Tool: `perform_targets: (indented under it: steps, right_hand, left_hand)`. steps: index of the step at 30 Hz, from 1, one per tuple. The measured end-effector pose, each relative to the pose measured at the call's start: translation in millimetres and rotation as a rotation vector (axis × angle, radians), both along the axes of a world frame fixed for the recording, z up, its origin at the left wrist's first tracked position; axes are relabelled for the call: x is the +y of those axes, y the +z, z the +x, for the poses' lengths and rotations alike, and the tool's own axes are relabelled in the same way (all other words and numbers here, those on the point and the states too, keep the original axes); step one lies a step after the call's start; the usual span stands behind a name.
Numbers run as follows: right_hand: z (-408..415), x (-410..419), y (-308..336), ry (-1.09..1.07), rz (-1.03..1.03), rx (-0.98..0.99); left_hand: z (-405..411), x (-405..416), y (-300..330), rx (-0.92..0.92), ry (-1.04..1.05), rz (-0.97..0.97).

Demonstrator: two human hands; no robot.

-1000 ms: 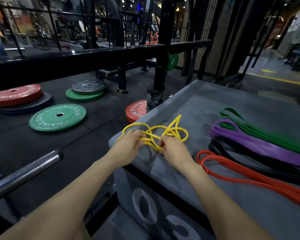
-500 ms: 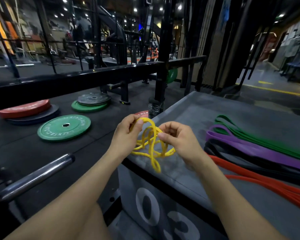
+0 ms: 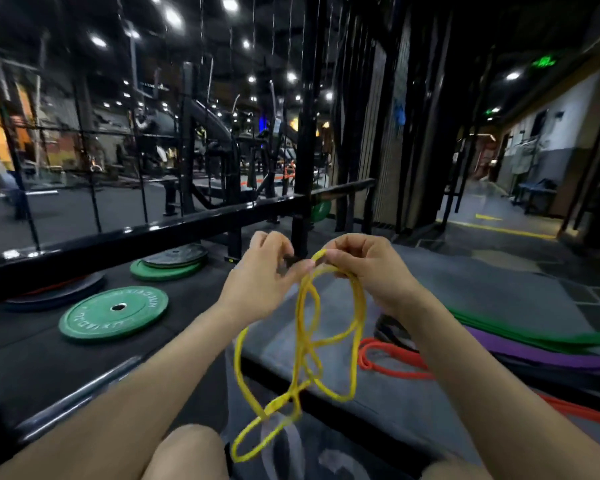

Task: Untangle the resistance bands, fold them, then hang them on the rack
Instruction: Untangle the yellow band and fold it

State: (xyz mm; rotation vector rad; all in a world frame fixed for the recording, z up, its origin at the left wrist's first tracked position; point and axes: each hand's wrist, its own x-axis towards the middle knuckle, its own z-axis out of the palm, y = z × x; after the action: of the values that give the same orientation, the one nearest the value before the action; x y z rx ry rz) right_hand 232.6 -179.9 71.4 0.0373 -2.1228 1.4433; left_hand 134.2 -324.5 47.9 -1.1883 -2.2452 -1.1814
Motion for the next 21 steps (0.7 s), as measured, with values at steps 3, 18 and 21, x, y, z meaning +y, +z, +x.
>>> perform_targets:
  steps: [3,18,21]
  right_hand:
    - [11.3,0.3,18.5,-0.062,0.096,0.034]
    - [52.8,-2.4,77.2,-0.300,0.189,0.153]
    - [60.4,-1.7,86.4,-0.281,0.182,0.171]
  left_hand:
    - [16.0,2.4,21.4,0.097,0.000,0.004]
    - [56.5,24.6,82.6,-0.333,-0.442,0.207]
    - [54.5,24.6,103.3,-0.262,-0.424,0.262]
